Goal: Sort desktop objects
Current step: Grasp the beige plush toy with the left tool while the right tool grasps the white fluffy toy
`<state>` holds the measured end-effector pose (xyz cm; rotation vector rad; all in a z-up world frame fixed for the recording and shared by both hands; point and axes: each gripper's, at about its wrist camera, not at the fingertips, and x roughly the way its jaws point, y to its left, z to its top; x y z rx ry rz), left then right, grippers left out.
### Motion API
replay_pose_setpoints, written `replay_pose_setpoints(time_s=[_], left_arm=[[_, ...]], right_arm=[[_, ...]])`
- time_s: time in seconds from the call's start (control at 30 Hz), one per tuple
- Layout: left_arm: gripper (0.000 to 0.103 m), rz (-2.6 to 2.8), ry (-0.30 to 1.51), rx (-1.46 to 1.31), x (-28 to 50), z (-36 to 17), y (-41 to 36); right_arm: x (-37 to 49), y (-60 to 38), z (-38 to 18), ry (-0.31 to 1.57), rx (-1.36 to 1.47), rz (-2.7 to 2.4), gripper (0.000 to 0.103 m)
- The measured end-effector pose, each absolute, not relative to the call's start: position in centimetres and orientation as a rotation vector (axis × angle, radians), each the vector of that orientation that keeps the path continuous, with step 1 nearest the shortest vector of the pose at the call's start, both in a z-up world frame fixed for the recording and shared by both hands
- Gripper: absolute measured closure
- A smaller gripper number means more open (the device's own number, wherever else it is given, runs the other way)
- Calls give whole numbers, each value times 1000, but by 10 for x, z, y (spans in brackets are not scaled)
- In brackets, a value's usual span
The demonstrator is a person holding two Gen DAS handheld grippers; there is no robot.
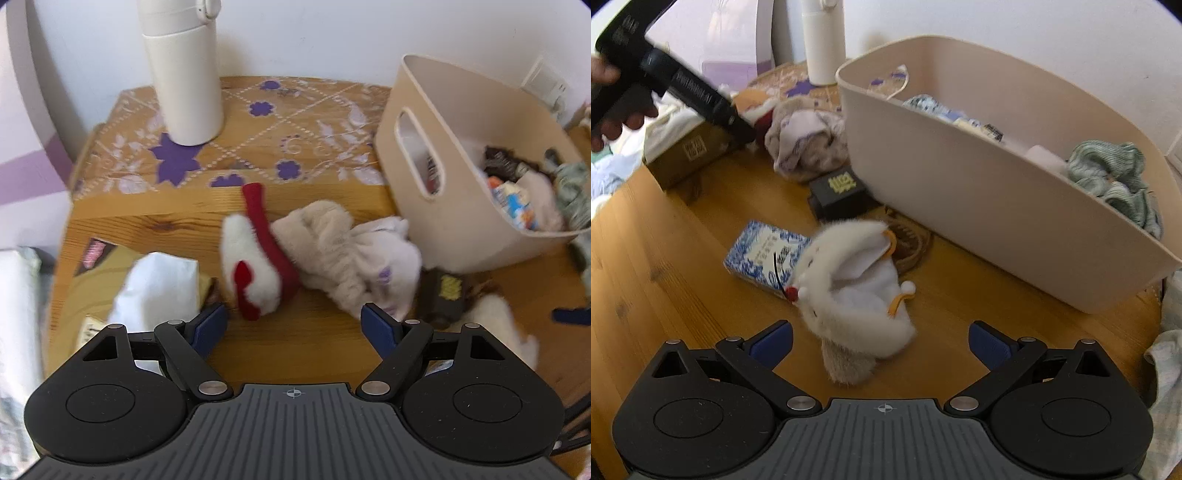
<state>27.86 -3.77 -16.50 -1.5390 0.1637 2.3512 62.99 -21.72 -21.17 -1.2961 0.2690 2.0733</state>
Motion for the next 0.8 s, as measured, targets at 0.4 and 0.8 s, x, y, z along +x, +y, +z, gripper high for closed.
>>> replay_pose_setpoints(time_s=[0.4,0.8], left_arm=[[22,2280,-235,-1689,261,-182,-9],[67,2322,-90,-1682,250,-199,7]], right_arm=[[621,-214,-226,264,-1323,2063,0],[626,-214,-229,292,-1336,2083,51]])
